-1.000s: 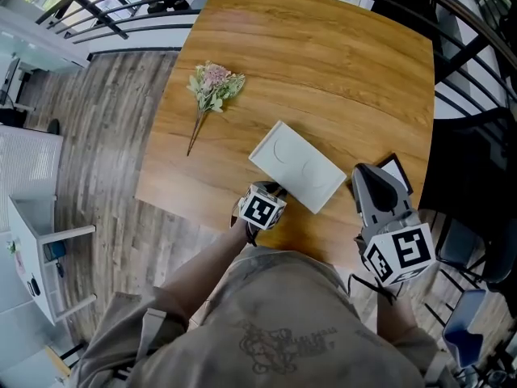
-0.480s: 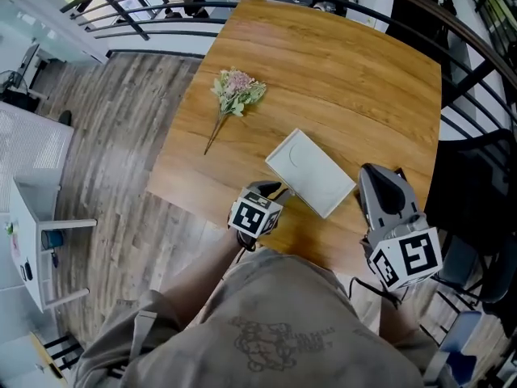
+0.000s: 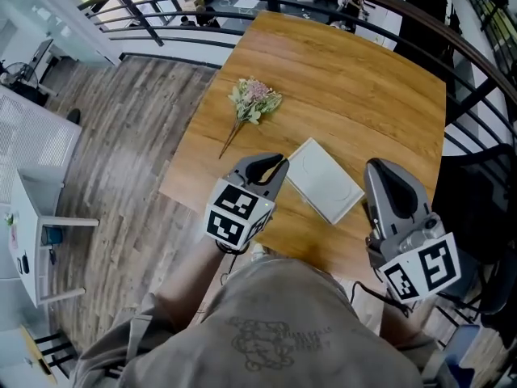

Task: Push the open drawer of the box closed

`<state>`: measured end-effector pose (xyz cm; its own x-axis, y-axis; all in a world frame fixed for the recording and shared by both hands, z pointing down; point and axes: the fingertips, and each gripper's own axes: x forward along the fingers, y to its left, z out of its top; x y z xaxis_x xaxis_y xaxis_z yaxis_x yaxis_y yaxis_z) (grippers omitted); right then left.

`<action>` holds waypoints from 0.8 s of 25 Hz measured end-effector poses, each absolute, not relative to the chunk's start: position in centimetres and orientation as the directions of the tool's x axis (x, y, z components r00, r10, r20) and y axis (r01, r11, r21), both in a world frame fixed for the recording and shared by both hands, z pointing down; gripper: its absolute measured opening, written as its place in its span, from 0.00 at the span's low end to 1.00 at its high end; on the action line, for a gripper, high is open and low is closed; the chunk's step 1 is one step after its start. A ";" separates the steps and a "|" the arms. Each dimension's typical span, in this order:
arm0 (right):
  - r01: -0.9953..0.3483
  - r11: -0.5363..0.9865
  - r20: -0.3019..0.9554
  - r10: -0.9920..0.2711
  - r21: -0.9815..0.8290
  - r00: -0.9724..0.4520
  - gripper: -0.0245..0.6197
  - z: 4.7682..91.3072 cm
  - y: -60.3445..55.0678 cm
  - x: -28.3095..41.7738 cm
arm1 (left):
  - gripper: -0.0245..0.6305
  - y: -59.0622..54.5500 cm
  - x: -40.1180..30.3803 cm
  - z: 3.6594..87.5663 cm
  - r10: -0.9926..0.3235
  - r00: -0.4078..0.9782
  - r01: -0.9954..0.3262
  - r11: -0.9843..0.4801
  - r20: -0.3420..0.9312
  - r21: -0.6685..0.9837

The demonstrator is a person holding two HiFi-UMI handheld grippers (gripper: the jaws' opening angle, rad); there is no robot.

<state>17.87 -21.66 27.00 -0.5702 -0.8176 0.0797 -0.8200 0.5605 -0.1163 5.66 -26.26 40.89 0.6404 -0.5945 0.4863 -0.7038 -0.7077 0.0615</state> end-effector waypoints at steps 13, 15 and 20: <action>-0.795 0.607 -0.064 -0.793 -0.002 -0.606 0.09 19.4 -18.9 14.8 | 0.11 -25.9 2.2 24.0 -0.719 0.679 -0.700 -0.695 0.147 -0.165; -0.797 0.604 -0.075 -0.794 0.008 -0.603 0.09 19.1 -18.6 14.6 | 0.10 -25.3 2.1 23.5 -0.716 0.685 -0.692 -0.697 0.136 -0.186; -0.801 0.598 -0.083 -0.798 0.018 -0.597 0.09 18.7 -17.9 14.1 | 0.10 -23.8 1.8 23.8 -0.704 0.695 -0.676 -0.709 0.145 -0.201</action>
<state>14.13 -17.87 18.72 -0.5973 -0.7977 -0.0827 -0.8012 0.5981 0.0181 1.75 -23.82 23.81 0.6954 -0.7038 0.1451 -0.6758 -0.7091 -0.2012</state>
